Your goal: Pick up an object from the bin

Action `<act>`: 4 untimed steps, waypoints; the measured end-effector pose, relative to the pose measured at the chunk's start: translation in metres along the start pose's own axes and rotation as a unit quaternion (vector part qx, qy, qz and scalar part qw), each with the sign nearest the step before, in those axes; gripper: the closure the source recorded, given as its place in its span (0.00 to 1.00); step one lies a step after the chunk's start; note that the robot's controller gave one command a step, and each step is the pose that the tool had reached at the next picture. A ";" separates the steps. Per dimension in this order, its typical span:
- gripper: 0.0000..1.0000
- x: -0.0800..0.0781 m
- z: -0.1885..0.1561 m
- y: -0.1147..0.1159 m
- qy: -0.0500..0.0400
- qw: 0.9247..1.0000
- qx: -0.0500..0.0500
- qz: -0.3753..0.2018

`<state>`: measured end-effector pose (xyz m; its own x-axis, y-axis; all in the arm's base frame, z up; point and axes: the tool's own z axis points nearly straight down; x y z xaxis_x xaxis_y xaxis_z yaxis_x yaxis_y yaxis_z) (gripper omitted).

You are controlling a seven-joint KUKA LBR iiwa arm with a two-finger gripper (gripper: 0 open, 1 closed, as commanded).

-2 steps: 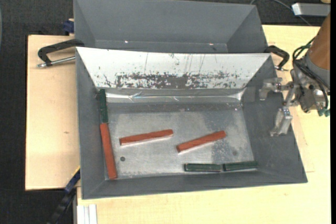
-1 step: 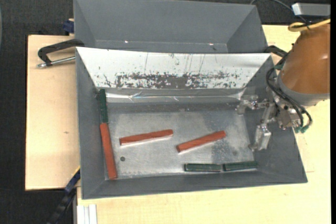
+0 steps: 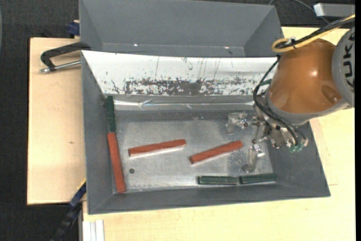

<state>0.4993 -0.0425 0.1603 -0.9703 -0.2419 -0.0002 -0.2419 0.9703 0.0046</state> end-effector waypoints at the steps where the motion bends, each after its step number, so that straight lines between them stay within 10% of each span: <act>1: 0.00 -0.035 0.017 0.020 -0.003 0.999 0.003 -0.034; 2: 0.00 -0.032 0.092 0.050 0.001 1.000 0.001 0.030; 3: 1.00 -0.035 0.090 0.043 -0.002 1.000 0.002 0.005; 4: 1.00 -0.035 0.090 0.043 -0.002 1.000 0.002 0.005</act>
Offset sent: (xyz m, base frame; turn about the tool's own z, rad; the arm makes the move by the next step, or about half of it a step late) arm 0.0183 0.0557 -0.0903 0.0582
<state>0.5224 0.0080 0.0708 -0.9728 -0.2317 -0.0042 -0.2318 0.9728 -0.0002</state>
